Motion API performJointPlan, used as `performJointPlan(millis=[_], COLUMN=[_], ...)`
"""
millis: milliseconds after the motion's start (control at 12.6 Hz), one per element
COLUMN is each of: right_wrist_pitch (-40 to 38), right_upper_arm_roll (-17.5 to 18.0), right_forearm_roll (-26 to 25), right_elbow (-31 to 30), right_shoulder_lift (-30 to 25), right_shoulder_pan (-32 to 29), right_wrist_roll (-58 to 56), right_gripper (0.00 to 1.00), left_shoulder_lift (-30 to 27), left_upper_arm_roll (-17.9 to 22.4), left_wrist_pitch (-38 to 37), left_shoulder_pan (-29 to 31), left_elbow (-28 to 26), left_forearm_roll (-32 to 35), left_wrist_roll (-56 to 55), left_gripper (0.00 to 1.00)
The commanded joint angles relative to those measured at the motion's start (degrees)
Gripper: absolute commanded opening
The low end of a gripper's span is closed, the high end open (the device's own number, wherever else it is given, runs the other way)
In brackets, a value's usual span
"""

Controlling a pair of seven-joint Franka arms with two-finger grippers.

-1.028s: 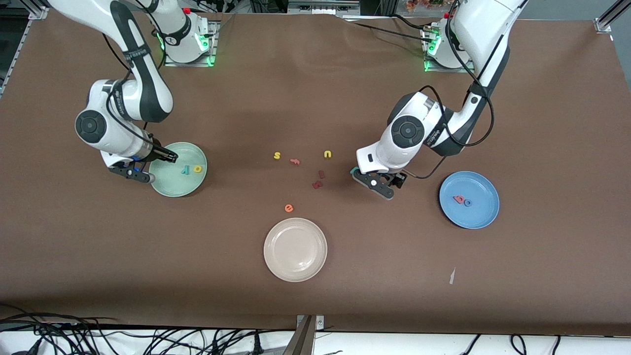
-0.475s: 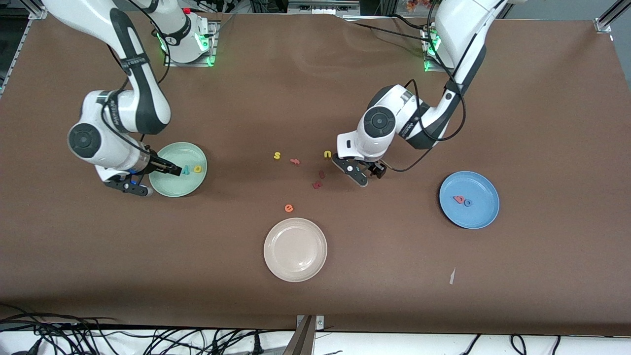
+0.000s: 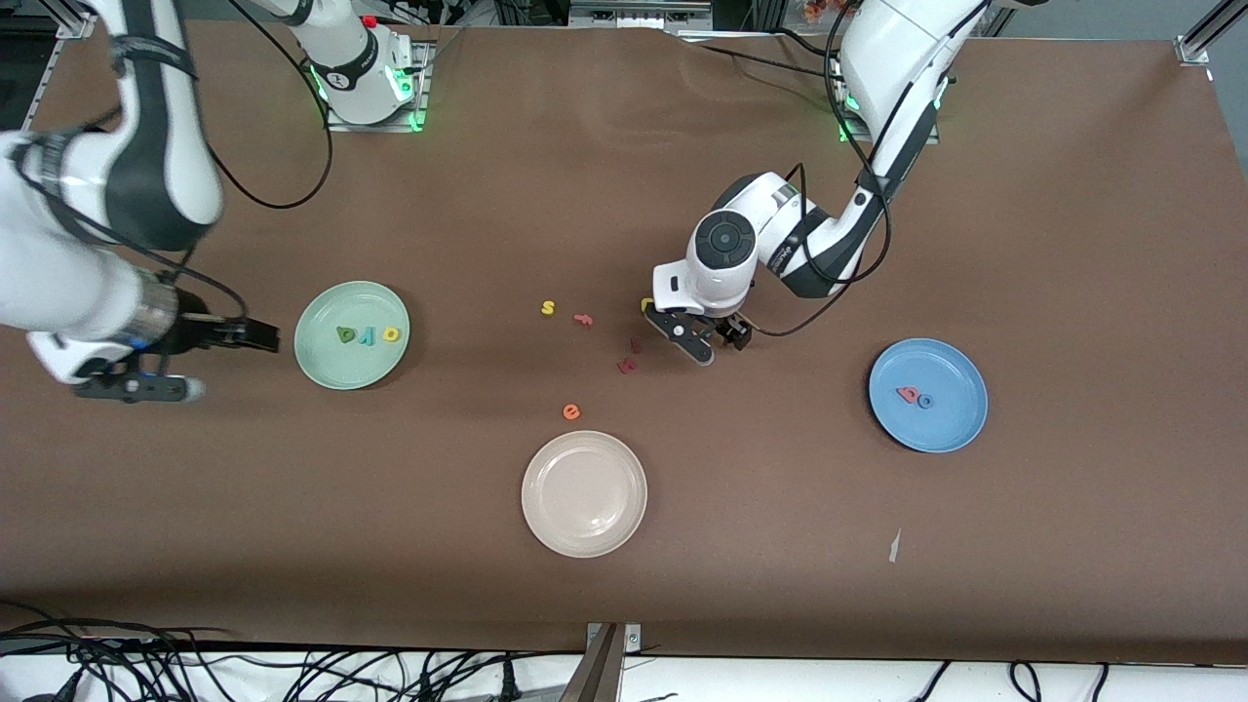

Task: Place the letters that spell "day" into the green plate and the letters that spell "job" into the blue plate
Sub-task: 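Return the right arm to rest while the left gripper grasps the teal u, then carry the teal u to the blue plate with the left gripper and release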

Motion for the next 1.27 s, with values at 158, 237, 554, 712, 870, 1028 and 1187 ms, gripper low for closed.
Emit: performJointPlan(millis=[158,237,554,712,870,1028,1187], right_wrist_pitch=[-11.1,-11.4,-11.9,-13.4,-14.2,-11.2,-5.7], right_upper_arm_roll=[-2.0,-2.1,-2.3,-2.2,1.4,10.5,20.0], right_forearm_roll=[0.2,0.0,0.0,-0.6,-3.0,-4.1,-6.3], right_elbow=[12.5,13.8,15.0,14.4,10.3,1.4,-4.6], right_shoulder_lift=[0.4,0.4,0.3,-3.1,-7.0,-13.5,-17.8], right_shoulder_pan=[-1.7,-1.8,-1.8,-1.0,-3.4,-12.2,-19.8], right_wrist_roll=[-2.8,-2.9,-3.3,-3.3,-2.9,-2.7,-1.1], right_gripper=[1.0,1.0,1.0,1.0,1.0,1.0,1.0], left_shoulder_lift=[3.2,3.3,4.7,4.8,4.7,4.8,4.6], left_upper_arm_roll=[0.6,0.6,0.6,0.6,0.6,0.7,0.8], left_wrist_pitch=[2.4,2.4,2.5,2.5,2.5,2.5,2.4], left_shoulder_pan=[-0.6,-0.6,-0.6,-0.5,-0.5,-0.5,-0.1], left_elbow=[1.6,1.6,2.9,3.3,3.3,3.2,3.3], left_forearm_roll=[1.8,1.7,1.7,1.8,1.7,1.8,1.7], left_wrist_roll=[-1.5,-1.5,-2.4,-3.4,-3.5,-3.5,-3.5], left_gripper=[0.93,0.9,0.65,0.38,0.18,0.06,0.0])
